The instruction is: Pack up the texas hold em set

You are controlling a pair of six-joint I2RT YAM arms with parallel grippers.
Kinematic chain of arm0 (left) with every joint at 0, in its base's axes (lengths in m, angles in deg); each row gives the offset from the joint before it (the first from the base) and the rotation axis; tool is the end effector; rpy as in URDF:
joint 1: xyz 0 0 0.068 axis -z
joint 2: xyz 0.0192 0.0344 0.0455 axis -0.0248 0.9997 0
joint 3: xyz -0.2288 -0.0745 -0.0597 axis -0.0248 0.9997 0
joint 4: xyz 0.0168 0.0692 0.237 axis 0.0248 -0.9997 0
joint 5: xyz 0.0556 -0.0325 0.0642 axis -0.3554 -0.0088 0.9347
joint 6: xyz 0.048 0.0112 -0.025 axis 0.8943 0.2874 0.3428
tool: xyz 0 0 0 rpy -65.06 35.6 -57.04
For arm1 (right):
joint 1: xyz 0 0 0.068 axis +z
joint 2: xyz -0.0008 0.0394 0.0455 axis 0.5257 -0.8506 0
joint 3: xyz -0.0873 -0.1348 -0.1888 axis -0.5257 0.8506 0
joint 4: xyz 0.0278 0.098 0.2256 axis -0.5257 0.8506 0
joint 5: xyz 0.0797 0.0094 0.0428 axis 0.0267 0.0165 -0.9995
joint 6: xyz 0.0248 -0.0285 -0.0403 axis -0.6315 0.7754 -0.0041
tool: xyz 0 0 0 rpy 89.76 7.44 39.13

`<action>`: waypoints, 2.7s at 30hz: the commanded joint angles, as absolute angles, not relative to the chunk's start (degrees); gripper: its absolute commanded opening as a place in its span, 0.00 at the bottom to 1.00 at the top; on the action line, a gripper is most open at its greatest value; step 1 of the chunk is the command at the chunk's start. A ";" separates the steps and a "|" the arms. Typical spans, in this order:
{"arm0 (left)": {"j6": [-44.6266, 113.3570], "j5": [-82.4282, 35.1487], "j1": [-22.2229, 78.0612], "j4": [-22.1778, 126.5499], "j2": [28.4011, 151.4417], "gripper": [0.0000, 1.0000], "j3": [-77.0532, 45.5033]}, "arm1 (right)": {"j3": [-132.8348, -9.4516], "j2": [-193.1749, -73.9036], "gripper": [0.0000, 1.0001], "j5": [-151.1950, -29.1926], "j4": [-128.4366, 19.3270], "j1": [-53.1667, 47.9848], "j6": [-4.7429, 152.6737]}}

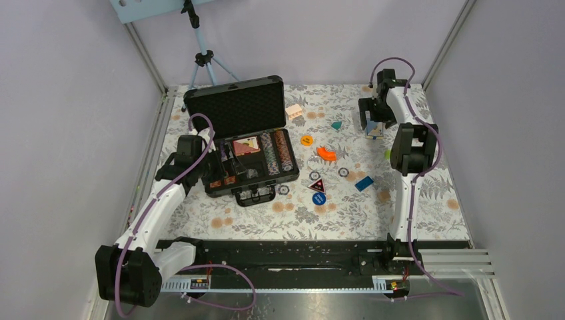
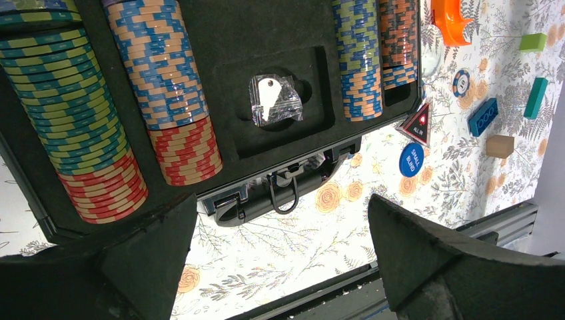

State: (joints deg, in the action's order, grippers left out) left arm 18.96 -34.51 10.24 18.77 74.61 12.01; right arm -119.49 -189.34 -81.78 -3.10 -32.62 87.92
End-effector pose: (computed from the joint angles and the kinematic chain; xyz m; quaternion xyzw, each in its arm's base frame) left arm 0.2092 -0.0449 0.2353 -0.0848 0.9156 -0.2582 0.2962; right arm 0.4788 -0.0081 0.1823 -0.0517 0.9748 -0.0218 0.2159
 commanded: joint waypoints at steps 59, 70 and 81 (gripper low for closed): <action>19.23 -35.75 10.42 21.52 73.23 0.99 12.54 | -128.89 -195.70 0.36 -83.08 6.44 -33.04 88.00; 19.23 -35.32 10.44 21.54 72.80 0.99 12.53 | -122.34 -182.74 0.36 -86.34 -0.38 -32.88 86.18; 19.31 -34.97 10.43 21.49 71.77 0.99 12.45 | -98.61 -161.81 0.40 -90.69 -10.70 -24.72 86.63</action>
